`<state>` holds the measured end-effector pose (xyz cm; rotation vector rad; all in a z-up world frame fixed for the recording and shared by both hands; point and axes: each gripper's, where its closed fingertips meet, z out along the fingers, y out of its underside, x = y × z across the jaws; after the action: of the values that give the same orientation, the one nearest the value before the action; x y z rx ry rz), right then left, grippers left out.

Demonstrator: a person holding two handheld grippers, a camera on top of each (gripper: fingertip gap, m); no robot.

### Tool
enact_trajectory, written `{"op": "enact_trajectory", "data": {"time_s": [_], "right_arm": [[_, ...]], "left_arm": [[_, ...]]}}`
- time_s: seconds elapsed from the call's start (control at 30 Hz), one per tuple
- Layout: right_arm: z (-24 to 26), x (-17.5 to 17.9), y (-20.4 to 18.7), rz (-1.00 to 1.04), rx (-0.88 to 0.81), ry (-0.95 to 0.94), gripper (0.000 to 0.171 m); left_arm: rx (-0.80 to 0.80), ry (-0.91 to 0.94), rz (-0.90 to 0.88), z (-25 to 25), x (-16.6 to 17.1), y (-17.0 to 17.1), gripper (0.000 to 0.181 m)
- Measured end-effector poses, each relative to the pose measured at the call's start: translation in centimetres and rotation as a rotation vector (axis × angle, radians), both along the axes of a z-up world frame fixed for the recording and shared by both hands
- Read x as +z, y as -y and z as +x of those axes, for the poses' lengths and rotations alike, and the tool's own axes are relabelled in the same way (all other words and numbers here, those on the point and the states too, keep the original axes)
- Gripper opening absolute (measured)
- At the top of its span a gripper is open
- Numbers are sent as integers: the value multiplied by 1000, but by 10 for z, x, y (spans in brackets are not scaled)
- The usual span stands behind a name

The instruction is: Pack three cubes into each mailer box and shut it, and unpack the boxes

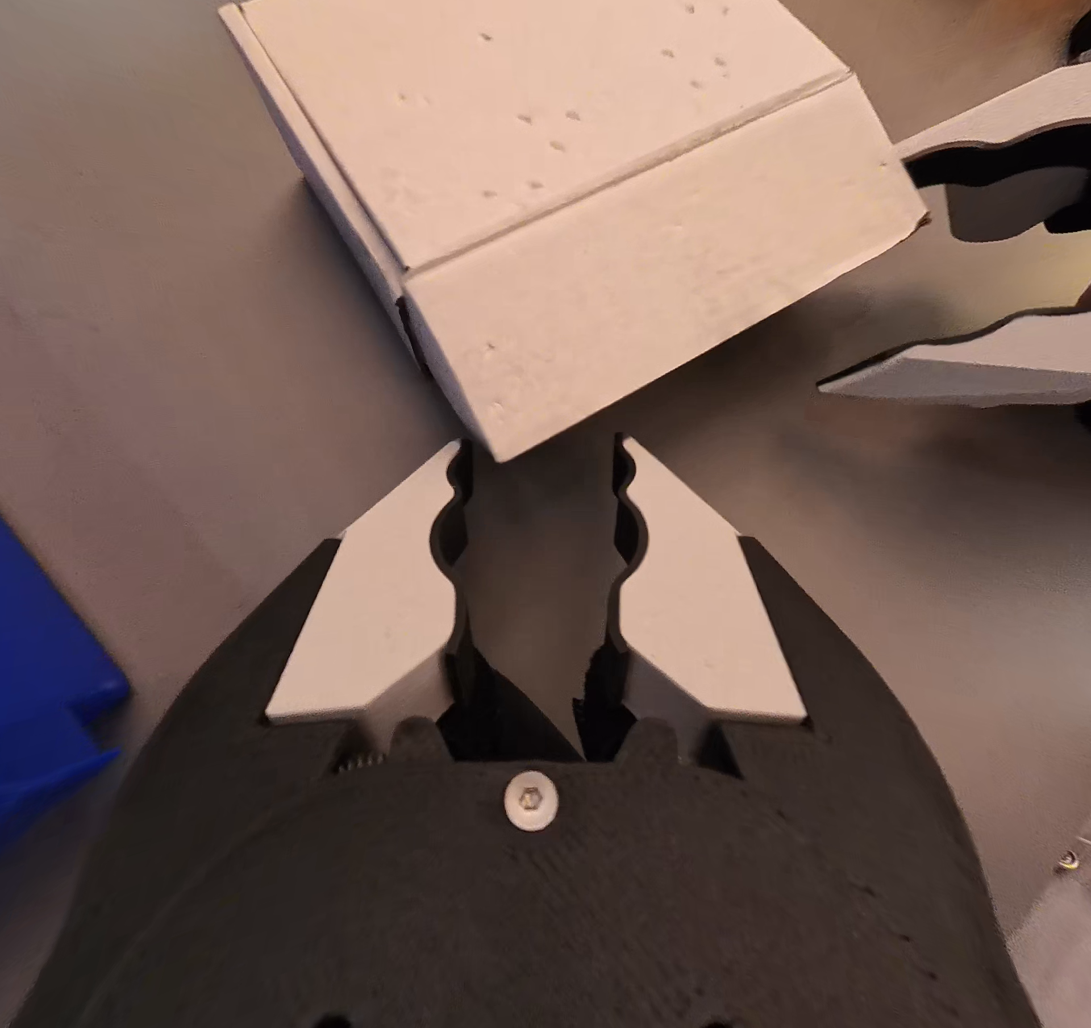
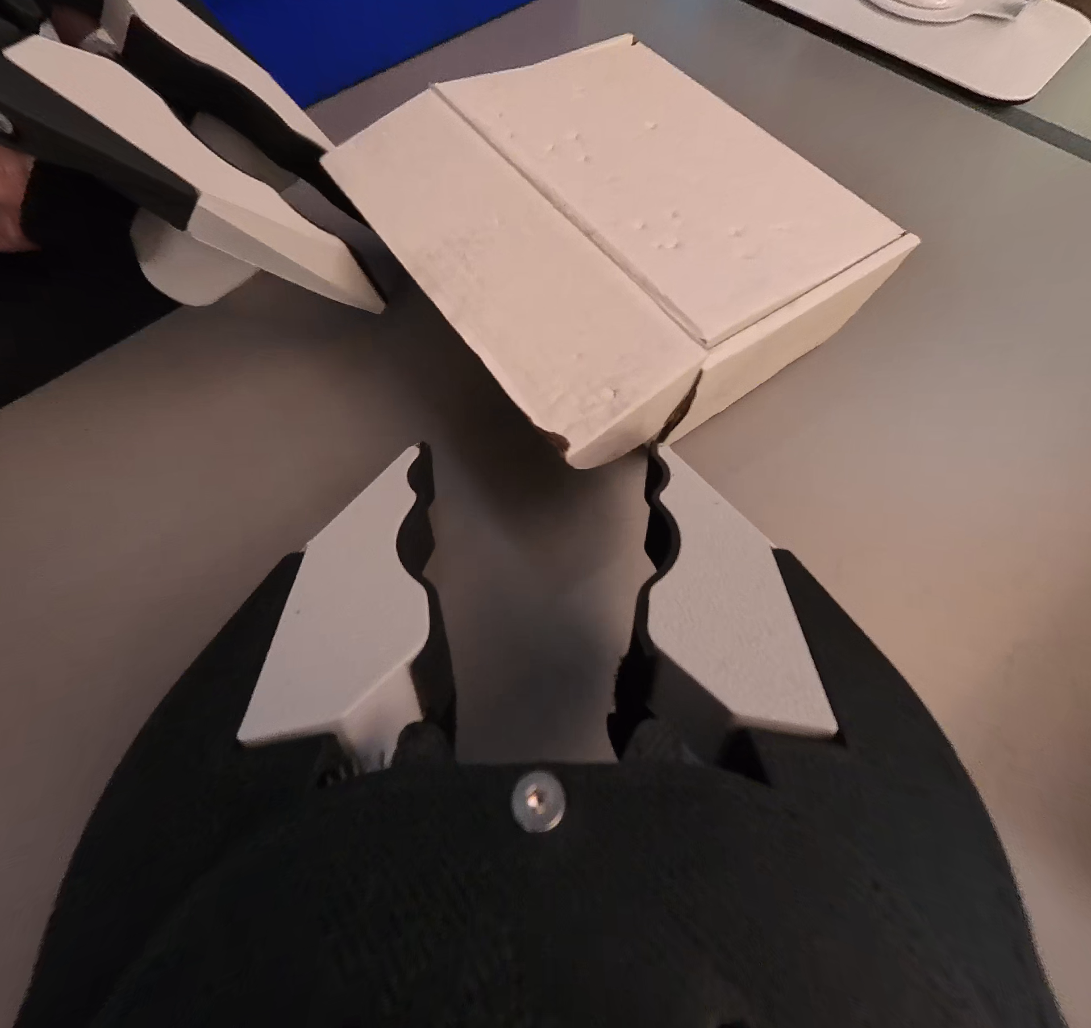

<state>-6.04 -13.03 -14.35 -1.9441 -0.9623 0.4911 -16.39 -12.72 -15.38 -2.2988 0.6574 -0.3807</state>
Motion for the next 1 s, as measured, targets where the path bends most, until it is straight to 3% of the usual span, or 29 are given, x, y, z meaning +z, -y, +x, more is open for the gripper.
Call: {"op": "enact_trajectory", "data": {"time_s": [0.13, 0.3, 0.37, 0.47, 0.67, 0.77, 0.9, 1.0], "right_arm": [[13, 5, -4, -9, -26, -8, 74], [-1, 22, 9, -110, 115, -242, 88], [-4, 25, 12, -146, 133, -310, 91], [-2, 29, 10, -107, 114, -321, 91], [-3, 29, 9, -59, 95, -285, 91], [-5, 25, 9, -65, 99, -271, 92], [-6, 23, 9, -61, 100, -257, 93], [-6, 23, 10, -65, 109, -263, 93]], "left_arm": [[18, 43, 1, -4, 10, 8, 53], [6, 87, 167, 0, 60, 7, 63], [-41, 145, 229, 10, 83, 1, 76], [-144, 157, 258, 28, 100, -15, 72], [-481, -126, 156, 75, 67, -33, 69], [-630, -129, 106, 98, 67, -33, 71], [-748, -222, 35, 100, 61, -49, 86], [-793, -351, -3, 91, 51, -65, 87]]}}
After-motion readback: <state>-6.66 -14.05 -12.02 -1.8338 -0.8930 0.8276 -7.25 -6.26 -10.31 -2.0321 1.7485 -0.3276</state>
